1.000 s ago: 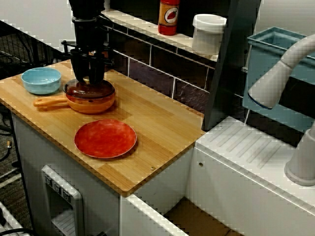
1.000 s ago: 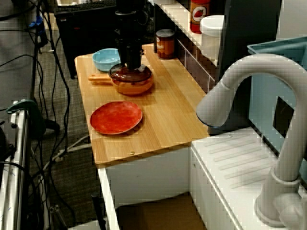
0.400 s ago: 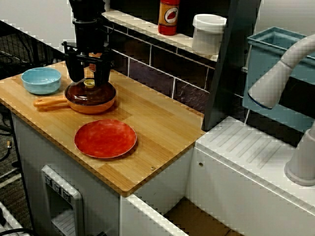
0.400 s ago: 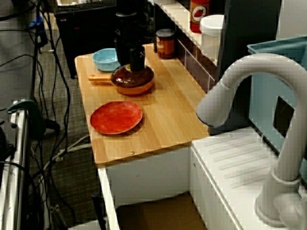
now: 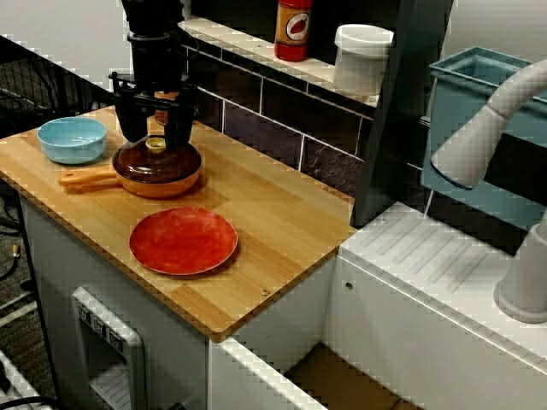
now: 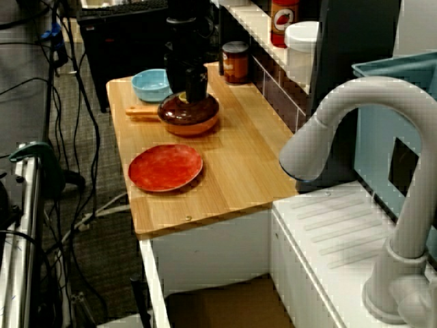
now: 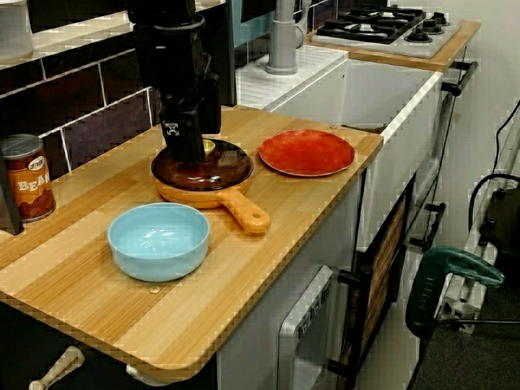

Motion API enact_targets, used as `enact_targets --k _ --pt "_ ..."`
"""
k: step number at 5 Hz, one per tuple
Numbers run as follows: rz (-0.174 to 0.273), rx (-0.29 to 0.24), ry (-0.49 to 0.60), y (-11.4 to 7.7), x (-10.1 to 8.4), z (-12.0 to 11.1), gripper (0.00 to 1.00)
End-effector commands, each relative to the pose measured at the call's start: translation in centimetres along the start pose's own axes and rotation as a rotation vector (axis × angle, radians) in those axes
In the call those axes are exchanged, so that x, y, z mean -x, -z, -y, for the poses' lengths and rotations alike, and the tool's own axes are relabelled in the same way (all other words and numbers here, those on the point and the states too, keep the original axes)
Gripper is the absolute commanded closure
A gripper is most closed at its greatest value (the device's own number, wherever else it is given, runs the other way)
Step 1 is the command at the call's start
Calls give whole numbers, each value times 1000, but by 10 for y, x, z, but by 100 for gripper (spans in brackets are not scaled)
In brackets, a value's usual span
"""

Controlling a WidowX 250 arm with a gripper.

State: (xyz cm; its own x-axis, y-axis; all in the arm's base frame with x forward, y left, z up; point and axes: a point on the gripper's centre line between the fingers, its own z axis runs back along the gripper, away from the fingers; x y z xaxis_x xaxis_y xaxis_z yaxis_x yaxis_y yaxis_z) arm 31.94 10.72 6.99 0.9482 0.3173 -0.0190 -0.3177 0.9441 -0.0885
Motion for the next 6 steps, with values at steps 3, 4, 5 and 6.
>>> enact_targets --k 3,4,5,6 --pt "43 20 14 -30 3 -1 0" --pt "37 16 31 -30 12 4 0" --pt "34 18 52 -34 25 12 0" --pt "33 17 78 -38 41 21 0"
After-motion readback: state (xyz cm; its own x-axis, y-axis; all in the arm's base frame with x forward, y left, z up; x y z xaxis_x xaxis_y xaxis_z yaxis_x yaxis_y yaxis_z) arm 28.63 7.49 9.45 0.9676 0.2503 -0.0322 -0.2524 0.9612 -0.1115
